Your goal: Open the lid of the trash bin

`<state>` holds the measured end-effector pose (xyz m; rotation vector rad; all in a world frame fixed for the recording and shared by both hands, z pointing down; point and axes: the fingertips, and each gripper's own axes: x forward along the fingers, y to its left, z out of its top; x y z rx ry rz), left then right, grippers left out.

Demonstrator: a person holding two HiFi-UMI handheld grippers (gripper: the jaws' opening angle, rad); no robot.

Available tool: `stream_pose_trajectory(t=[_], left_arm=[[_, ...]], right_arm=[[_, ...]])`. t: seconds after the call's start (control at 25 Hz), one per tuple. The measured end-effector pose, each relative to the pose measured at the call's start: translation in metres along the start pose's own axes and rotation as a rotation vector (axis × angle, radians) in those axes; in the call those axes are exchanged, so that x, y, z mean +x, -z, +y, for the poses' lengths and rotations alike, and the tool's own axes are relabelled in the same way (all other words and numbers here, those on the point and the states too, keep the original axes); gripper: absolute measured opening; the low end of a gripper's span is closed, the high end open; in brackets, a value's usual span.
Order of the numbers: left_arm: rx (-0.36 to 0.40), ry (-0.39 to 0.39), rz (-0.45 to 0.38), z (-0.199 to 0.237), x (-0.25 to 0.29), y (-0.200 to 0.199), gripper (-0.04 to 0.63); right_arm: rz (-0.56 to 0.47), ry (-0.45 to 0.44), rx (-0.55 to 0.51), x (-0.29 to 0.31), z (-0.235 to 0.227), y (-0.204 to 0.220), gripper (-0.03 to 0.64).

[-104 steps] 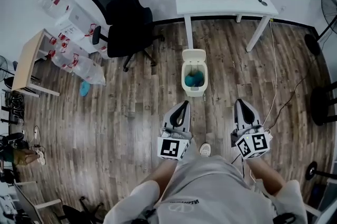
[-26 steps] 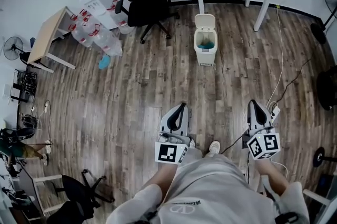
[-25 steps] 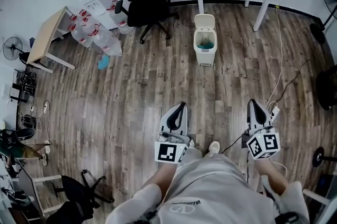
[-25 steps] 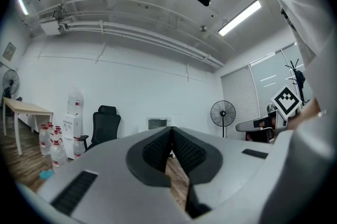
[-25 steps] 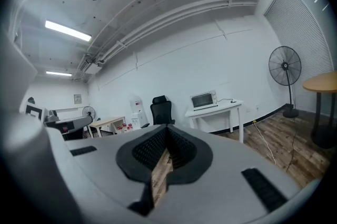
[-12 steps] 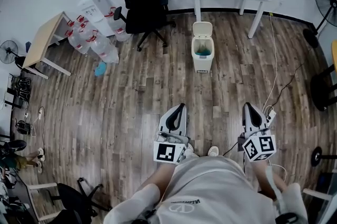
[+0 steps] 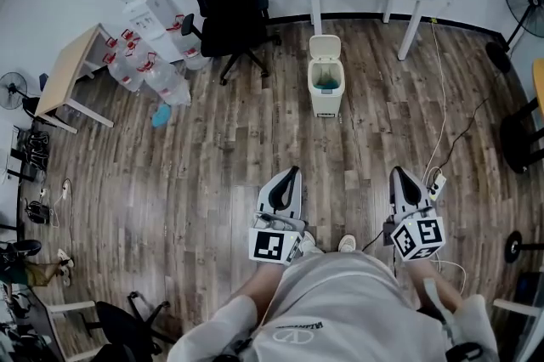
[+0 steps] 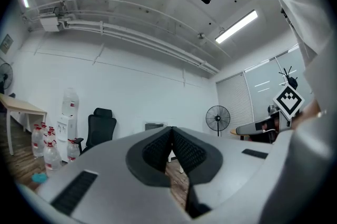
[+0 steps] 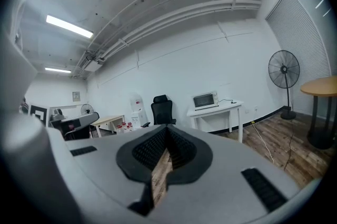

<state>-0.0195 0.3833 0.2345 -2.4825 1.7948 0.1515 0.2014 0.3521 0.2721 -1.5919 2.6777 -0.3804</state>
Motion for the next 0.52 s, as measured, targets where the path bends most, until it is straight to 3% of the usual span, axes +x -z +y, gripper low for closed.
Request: stream_pose_trajectory(t=[0.52], left_arm=[[-0.004, -0.003, -0.008, -0.0026, -0.0020, 0.0003, 0.002]], right_arm=[[0.003, -0.008, -0.001, 0.0008, 0.0018, 0.0042, 0.014]])
